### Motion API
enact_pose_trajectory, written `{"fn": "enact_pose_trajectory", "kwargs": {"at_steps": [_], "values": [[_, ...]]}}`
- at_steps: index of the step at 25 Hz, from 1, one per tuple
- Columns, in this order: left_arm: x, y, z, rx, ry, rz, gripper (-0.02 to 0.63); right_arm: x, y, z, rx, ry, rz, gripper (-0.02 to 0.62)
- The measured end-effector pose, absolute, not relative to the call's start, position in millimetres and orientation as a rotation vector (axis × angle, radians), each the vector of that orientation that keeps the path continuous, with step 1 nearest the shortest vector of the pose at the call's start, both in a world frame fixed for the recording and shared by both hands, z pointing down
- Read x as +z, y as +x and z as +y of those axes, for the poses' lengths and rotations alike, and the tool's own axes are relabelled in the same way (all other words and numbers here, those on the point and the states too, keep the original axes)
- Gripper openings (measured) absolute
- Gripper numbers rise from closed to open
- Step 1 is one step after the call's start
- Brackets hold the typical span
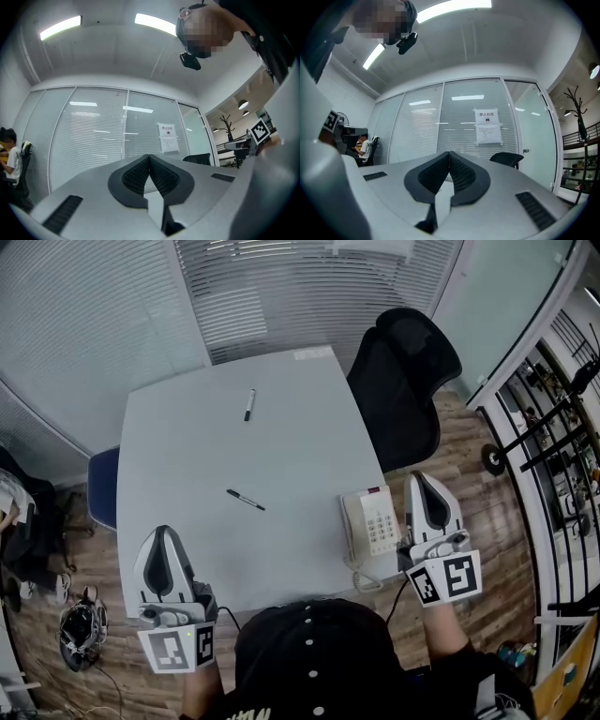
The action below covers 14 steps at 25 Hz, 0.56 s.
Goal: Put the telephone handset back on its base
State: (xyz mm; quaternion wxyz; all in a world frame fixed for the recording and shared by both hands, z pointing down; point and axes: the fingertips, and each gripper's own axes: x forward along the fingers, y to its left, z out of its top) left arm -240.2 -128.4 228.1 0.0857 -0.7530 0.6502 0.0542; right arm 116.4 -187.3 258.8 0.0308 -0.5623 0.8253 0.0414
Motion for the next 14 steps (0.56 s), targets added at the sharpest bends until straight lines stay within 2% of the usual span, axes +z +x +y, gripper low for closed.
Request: {"fn": "enact_pose_trajectory", "kwargs": {"at_steps": [14], "values": [[228.5,-240.6,-119.2,0.162,-2.236,1.941,0.014,259.0,105.5,-182.9,0.153,-1.702,2.575,0.029]]}}
